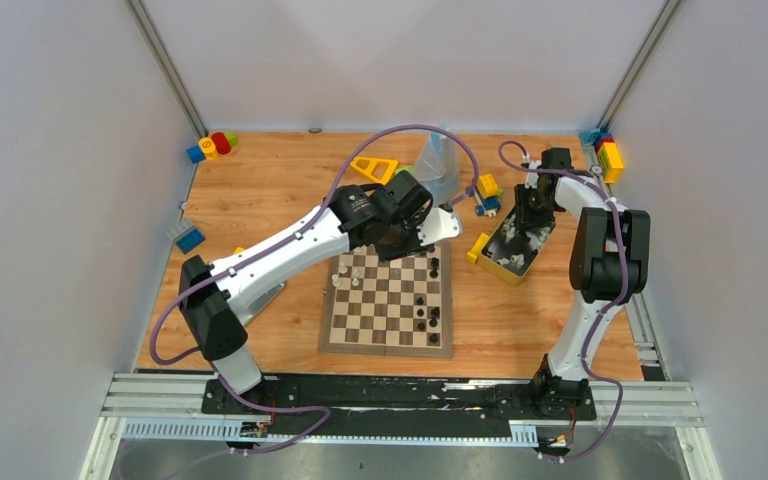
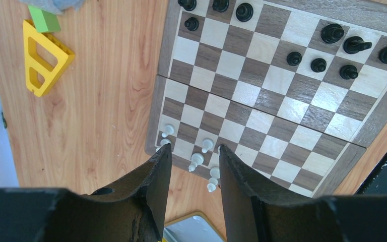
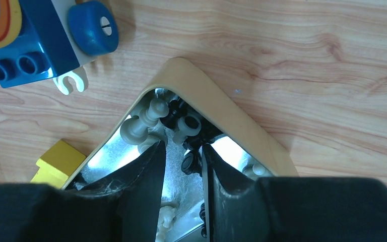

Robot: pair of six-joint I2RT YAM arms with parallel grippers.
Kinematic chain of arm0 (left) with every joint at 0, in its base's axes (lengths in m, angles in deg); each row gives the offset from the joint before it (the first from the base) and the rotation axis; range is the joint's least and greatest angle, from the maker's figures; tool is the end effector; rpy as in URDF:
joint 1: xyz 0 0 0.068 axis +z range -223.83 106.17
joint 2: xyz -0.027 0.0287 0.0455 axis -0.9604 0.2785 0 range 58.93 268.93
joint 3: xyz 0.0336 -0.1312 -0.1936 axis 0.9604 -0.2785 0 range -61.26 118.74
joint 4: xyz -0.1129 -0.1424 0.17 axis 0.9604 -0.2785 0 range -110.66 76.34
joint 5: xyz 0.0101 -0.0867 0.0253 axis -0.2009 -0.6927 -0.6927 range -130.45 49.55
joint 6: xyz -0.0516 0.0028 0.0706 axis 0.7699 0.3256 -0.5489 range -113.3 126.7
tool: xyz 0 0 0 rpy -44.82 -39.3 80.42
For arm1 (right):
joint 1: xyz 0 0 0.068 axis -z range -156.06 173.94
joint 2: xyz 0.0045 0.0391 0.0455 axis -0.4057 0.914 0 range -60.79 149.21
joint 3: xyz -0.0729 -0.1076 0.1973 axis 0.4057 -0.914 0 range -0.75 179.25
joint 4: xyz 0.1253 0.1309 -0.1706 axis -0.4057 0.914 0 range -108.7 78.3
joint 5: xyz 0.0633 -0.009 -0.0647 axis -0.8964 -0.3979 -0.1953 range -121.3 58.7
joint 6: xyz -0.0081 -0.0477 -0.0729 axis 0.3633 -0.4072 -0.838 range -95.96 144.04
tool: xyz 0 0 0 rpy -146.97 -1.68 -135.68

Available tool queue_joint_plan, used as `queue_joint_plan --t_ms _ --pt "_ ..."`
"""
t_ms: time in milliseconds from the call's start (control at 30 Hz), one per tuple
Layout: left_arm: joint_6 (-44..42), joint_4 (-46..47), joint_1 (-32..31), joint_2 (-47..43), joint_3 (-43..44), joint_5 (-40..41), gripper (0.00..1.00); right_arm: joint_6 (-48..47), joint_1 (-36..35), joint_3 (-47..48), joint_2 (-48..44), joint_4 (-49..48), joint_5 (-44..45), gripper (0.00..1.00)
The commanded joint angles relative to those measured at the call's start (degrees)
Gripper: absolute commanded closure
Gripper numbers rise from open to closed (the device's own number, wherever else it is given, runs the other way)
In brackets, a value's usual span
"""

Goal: Set up the chess pieces on the board
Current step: Pick up the chess piece from the storage box.

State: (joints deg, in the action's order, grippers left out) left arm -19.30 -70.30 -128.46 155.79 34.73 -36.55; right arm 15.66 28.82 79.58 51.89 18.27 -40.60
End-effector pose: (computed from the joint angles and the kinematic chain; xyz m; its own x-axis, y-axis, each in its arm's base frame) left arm 0.2132 -0.2911 0.2666 -0.0914 0.8844 -0.4576 0.9263 0.2442 0.2869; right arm 0.3878 -0.0205 0.1080 -0.9262 -0.0653 -0.3714 -0.1091 0.9892 0.0981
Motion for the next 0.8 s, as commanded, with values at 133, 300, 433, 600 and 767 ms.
queue_joint_plan --t_ms 133,300,433,600,767 --pt "1.6 1.6 0.0 -3.8 -0.5 -1.4 0.52 2.1 -0.1 0.0 -2.4 -4.4 4.3 0.69" --pt "1.5 1.8 0.0 -3.8 -0.8 -1.4 0.52 2.5 0.1 -1.5 -5.2 -5.3 4.2 0.69" --pt "1.5 1.9 0.0 -3.8 -1.1 -1.5 0.52 2.7 0.1 -1.2 -4.8 -5.5 4.9 0.68" --pt "1.5 1.7 0.0 -3.7 -0.9 -1.8 0.52 2.2 0.1 -0.2 -2.9 -5.8 6.1 0.68" --pt "1.5 1.7 0.0 -3.5 -0.9 -1.9 0.52 1.5 0.3 -0.1 -2.0 -6.2 7.0 0.69"
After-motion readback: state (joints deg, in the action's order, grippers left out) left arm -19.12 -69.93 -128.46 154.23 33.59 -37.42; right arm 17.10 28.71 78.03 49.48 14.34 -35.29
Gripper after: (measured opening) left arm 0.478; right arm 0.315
